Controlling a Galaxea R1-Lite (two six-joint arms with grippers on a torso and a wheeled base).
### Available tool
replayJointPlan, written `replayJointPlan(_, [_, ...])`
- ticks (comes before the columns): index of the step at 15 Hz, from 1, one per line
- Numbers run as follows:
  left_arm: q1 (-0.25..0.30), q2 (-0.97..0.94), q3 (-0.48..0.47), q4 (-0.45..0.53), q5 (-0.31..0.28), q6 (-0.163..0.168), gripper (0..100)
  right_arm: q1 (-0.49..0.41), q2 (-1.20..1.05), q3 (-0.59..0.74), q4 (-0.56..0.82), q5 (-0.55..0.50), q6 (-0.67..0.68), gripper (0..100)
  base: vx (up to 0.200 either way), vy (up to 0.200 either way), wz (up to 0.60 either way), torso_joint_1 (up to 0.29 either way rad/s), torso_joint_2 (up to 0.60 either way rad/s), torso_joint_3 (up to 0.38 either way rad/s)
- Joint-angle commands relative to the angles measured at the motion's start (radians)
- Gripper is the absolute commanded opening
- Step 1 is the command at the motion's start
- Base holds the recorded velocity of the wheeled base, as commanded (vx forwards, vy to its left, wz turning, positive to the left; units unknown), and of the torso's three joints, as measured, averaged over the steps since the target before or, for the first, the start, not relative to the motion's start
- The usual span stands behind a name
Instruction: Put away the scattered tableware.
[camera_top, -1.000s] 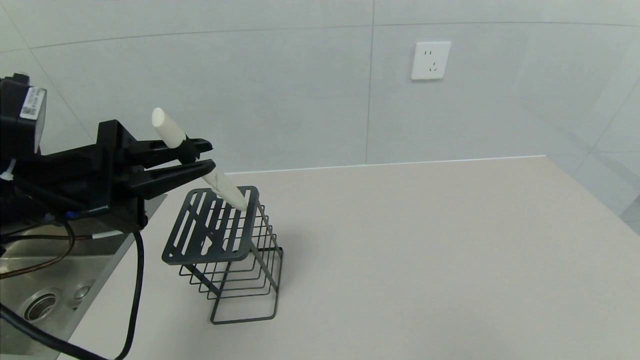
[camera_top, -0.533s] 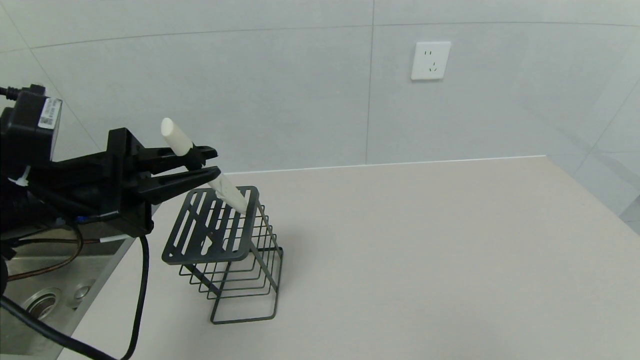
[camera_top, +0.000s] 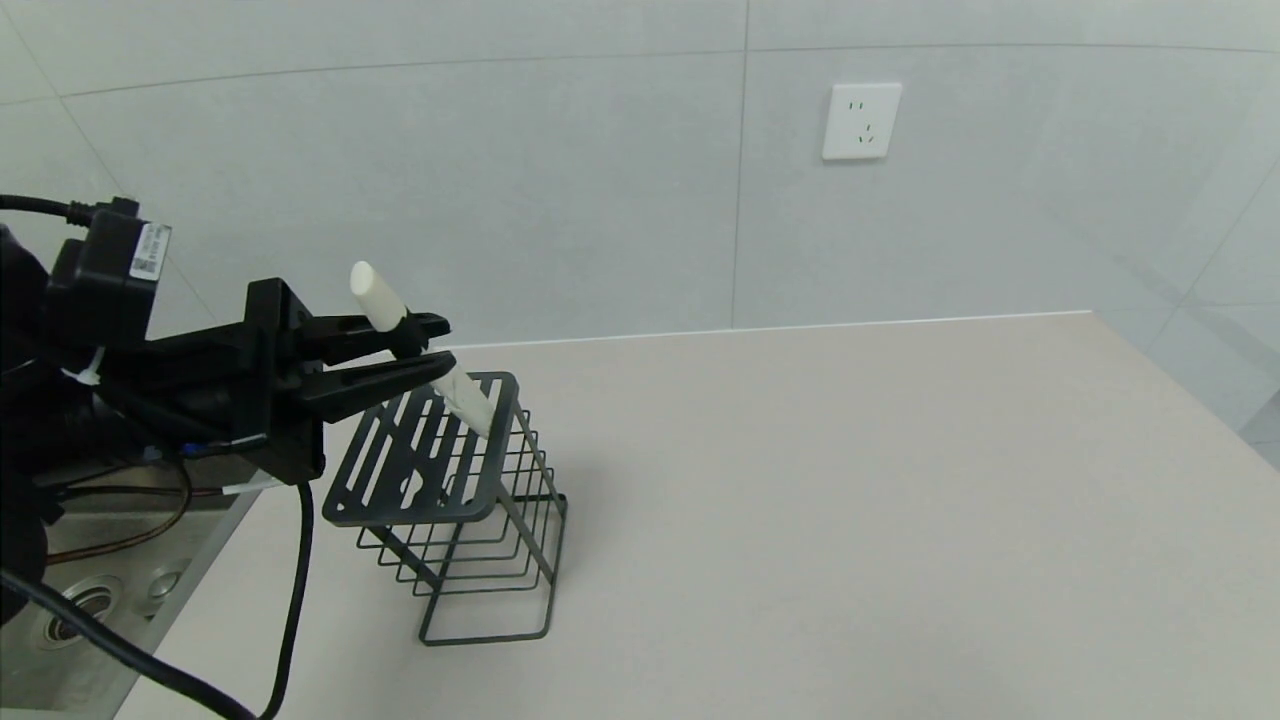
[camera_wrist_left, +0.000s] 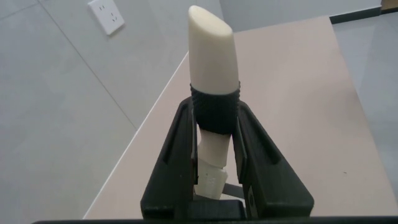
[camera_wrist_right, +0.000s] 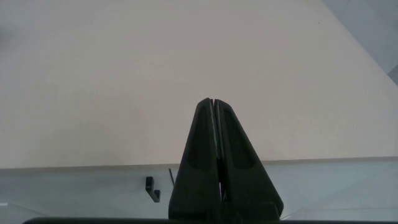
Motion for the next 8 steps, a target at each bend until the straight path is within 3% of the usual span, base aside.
replayJointPlan(1, [-0.001,0.016,0.001,0.0,0.0,0.002,0,0.0,0.001,0.0,0.0,0.0,0.0,0,0.0,0.0,0.0,0.0,0.0,0.0])
replayJointPlan(7, [-0.004,0.051,0.001,0.0,0.009,0.008,0,0.0,0.001,0.0,0.0,0.0,0.0,0,0.0,0.0,0.0,0.0,0.0,0.0])
replayJointPlan(8, [-0.005,0.069,0.001,0.0,0.014,0.023,0,0.0,0.001,0.0,0.0,0.0,0.0,0,0.0,0.0,0.0,0.0,0.0,0.0])
